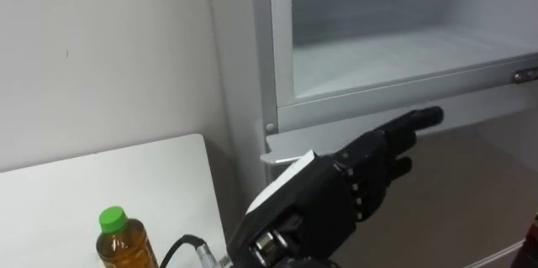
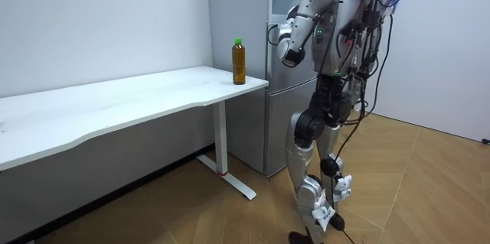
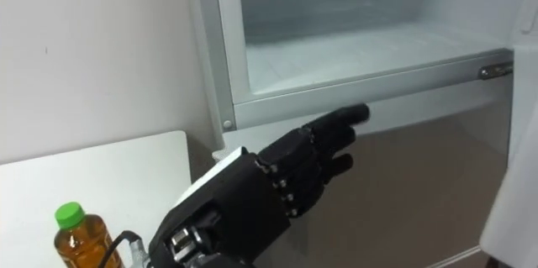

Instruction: Put the bottle in the upper fridge

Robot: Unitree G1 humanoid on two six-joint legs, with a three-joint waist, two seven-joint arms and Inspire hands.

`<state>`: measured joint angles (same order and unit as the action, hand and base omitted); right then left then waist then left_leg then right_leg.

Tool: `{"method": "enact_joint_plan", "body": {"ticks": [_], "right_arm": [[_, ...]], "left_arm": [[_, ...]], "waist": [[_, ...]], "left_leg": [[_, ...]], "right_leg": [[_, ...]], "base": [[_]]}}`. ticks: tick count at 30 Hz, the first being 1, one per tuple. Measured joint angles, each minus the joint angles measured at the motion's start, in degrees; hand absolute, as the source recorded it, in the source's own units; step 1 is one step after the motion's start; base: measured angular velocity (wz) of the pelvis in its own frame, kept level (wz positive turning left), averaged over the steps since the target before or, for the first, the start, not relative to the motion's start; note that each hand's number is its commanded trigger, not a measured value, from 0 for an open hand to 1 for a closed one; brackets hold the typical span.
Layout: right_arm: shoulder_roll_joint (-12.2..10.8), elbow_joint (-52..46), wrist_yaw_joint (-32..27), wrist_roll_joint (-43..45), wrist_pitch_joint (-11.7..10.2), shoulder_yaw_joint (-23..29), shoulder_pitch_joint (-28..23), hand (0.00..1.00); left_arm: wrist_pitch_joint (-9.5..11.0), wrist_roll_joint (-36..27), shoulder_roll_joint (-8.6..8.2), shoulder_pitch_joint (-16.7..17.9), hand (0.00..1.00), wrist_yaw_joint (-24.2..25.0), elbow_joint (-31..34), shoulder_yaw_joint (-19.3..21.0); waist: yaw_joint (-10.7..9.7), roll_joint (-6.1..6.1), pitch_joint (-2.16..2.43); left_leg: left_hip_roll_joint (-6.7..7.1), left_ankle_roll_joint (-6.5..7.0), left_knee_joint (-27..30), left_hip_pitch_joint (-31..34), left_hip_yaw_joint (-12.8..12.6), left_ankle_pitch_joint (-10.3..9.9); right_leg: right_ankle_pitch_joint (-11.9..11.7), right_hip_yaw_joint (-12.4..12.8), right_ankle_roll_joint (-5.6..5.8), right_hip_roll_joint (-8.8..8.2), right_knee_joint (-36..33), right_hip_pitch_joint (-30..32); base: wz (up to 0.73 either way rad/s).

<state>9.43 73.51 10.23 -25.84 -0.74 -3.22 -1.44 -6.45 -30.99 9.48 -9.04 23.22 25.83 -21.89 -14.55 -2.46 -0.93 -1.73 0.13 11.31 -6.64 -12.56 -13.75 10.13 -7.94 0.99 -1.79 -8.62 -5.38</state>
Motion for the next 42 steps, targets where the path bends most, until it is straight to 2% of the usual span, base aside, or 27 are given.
{"method": "enact_joint_plan", "body": {"ticks": [8,13,16,19,21,24,26,27,31,34,38,42], "right_arm": [[0.17,-0.02,0.57,-0.93,-0.50,-0.01,-0.18,0.00],[0.39,0.34,1.24,-0.86,-0.48,0.21,0.17,0.00],[0.48,0.29,1.19,-1.03,-0.48,0.30,0.23,0.00],[0.69,0.22,1.26,-1.06,-0.47,0.27,0.27,0.00],[0.99,0.21,1.71,-0.90,-0.44,0.21,0.39,0.00],[2.49,0.30,2.30,-0.86,-0.38,0.06,0.27,0.00],[3.51,0.49,2.45,-0.86,-0.14,0.05,0.13,0.00],[4.08,0.62,2.44,-0.85,0.09,0.05,0.15,0.00],[4.86,0.99,2.36,-0.85,0.31,0.03,0.00,0.00],[5.05,2.27,1.46,-0.87,0.60,0.02,0.03,0.00],[5.19,2.70,0.17,-0.98,1.40,0.05,0.08,0.00],[5.19,2.87,-0.25,-1.09,1.65,0.10,0.08,0.00]], "left_arm": [[0.00,0.02,0.05,-1.03,0.00,0.00,0.02,-0.02],[0.07,-0.01,-0.03,-7.01,0.00,0.01,0.02,-0.12],[0.20,-0.04,-0.05,-8.92,0.00,-0.02,0.02,-0.32],[0.20,-0.05,-0.18,-9.38,0.00,-0.10,0.02,-0.52],[0.19,-0.05,-0.18,-9.95,0.00,-0.11,0.02,-0.83],[0.19,-0.16,-0.18,-12.63,0.00,-0.14,0.03,-0.91],[0.19,-0.07,-0.18,-14.38,0.00,-0.18,0.03,-0.91],[0.20,0.14,-0.19,-15.43,0.00,-0.20,0.02,-0.91],[0.20,0.14,-0.25,-18.75,0.00,-0.21,0.02,-0.95],[0.45,0.10,-0.33,-19.86,0.00,-0.33,-0.03,-1.91],[0.44,0.04,-0.92,-20.56,0.00,-0.73,-0.33,-4.06],[0.44,0.03,-1.24,-20.57,0.00,-0.73,-0.32,-5.16]], "waist": [[-0.69,-0.71,0.47],[-1.26,-0.87,0.48],[-2.61,-1.03,0.49],[-3.00,-1.29,0.59],[-3.06,-1.32,0.51],[-3.52,-1.78,0.25],[-3.51,-2.10,0.33],[-3.49,-2.44,0.45],[-3.67,-3.58,0.10],[-4.50,-4.33,-0.02],[-5.34,-4.42,-0.05],[-5.92,-4.53,0.03]], "left_leg": [[-0.63,-0.01,0.02,-0.02,-2.86,0.00],[-1.02,-0.02,0.02,-0.05,-4.19,-0.01],[-1.10,-0.02,0.03,-0.12,-4.89,-0.01],[-1.45,-0.03,0.03,-0.13,-6.30,-0.01],[-1.47,-0.03,0.03,-0.13,-6.35,-0.01],[-1.44,-0.04,0.02,-0.14,-6.43,-0.01],[-1.45,-0.04,0.01,-0.15,-6.81,-0.01],[-1.55,-0.04,0.02,-0.17,-7.28,-0.01],[-1.82,-0.04,-0.05,-0.98,-7.70,-0.01],[-1.88,-0.05,0.00,-1.03,-7.77,-0.02],[-1.86,-0.05,-0.01,-0.99,-7.98,-0.02],[-1.95,-0.05,-0.02,-1.00,-9.42,-0.02]], "right_leg": [[-0.14,1.65,-0.23,0.46,-0.17,0.87],[-0.36,3.07,-0.54,0.89,-0.45,1.61],[-0.38,3.23,-0.57,0.95,-0.36,1.67],[-0.46,4.06,-0.69,1.17,-0.54,2.20],[-0.48,4.78,-0.73,1.36,-0.98,2.57],[-0.48,4.89,-0.74,1.37,-0.93,2.63],[-0.48,5.36,-0.74,1.44,-0.94,2.85],[-0.55,5.88,-0.83,1.56,-0.99,3.09],[-0.89,7.12,-1.10,1.98,-1.13,3.29],[-0.93,7.42,-1.17,2.07,-1.03,3.39],[-0.93,7.96,-1.17,2.17,-0.94,3.60],[-1.01,9.32,-1.19,2.39,-1.15,4.29]], "base": [[-0.12],[-0.15],[-0.07],[-0.14],[-0.17],[-0.03],[-0.11],[-0.26],[-0.29],[-0.14],[-0.07],[-0.19]]}}
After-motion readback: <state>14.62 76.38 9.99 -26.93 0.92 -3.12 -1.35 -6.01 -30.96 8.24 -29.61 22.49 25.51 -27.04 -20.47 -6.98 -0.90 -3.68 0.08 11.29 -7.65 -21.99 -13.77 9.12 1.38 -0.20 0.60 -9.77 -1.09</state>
